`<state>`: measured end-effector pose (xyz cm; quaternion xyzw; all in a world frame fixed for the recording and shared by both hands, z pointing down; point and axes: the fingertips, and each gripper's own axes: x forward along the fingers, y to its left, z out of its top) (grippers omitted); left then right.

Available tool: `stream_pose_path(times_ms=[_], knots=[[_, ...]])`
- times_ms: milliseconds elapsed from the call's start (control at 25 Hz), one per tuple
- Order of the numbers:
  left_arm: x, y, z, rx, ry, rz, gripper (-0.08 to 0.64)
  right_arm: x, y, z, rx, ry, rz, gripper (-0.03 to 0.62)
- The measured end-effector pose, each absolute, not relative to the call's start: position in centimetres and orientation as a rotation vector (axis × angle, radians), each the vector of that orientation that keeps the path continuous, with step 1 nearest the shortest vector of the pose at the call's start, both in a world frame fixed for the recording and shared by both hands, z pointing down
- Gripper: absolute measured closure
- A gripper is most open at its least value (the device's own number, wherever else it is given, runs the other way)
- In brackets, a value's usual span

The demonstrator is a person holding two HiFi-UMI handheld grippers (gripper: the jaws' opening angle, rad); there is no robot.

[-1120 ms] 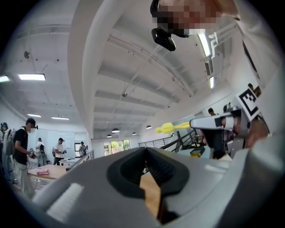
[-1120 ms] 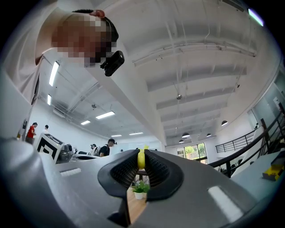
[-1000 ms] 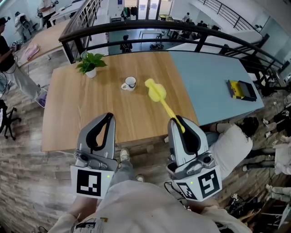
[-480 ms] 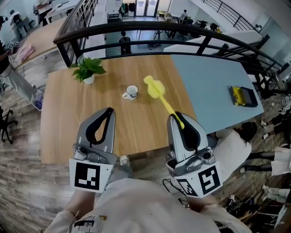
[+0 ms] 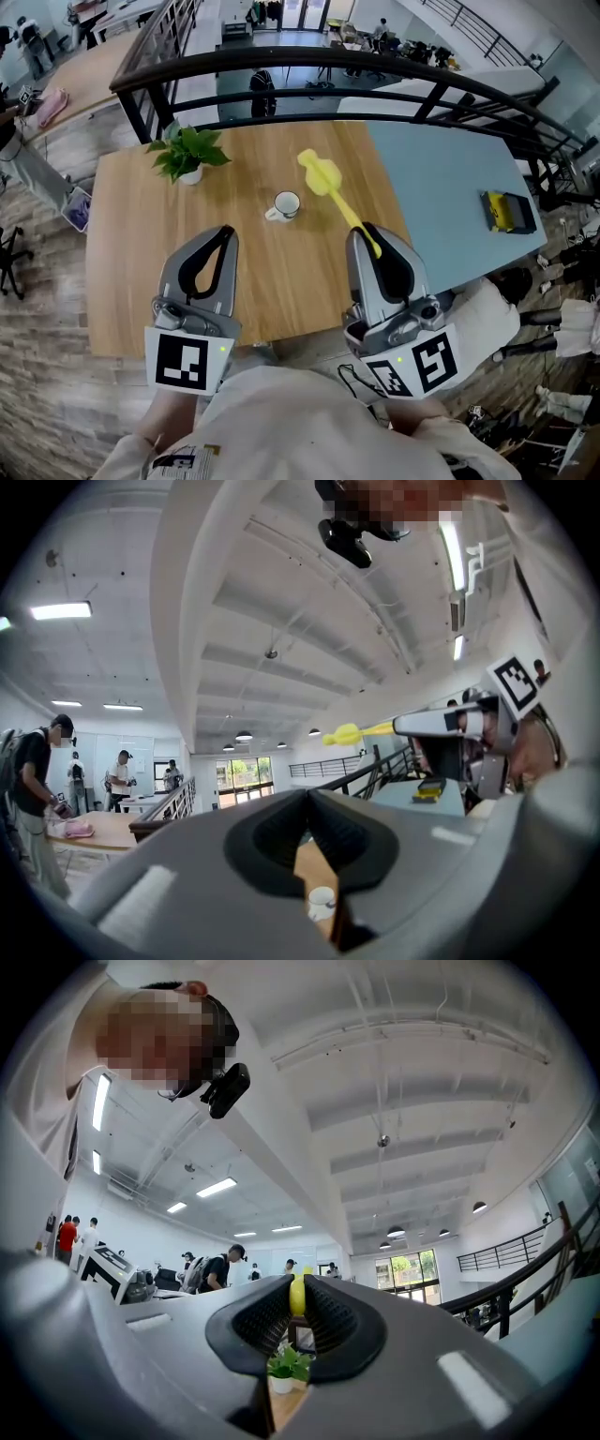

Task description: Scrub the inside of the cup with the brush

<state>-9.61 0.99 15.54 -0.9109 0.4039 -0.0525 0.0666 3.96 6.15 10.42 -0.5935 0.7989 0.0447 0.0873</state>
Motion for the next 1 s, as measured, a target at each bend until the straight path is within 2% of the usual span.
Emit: stream_pose_path(times_ms=[360, 1000], knots=[[-10.3, -3.8, 18.4, -2.822, 1.19, -0.204, 0.557, 3.0, 1.0, 12.7, -1.786, 2.386, 0.009, 0.558], [-4.3, -7.0, 25.4, -2.845, 1.105, -0.449, 0.554, 8.7, -5.3, 19.7, -1.75, 2.633, -0.206, 0.558]])
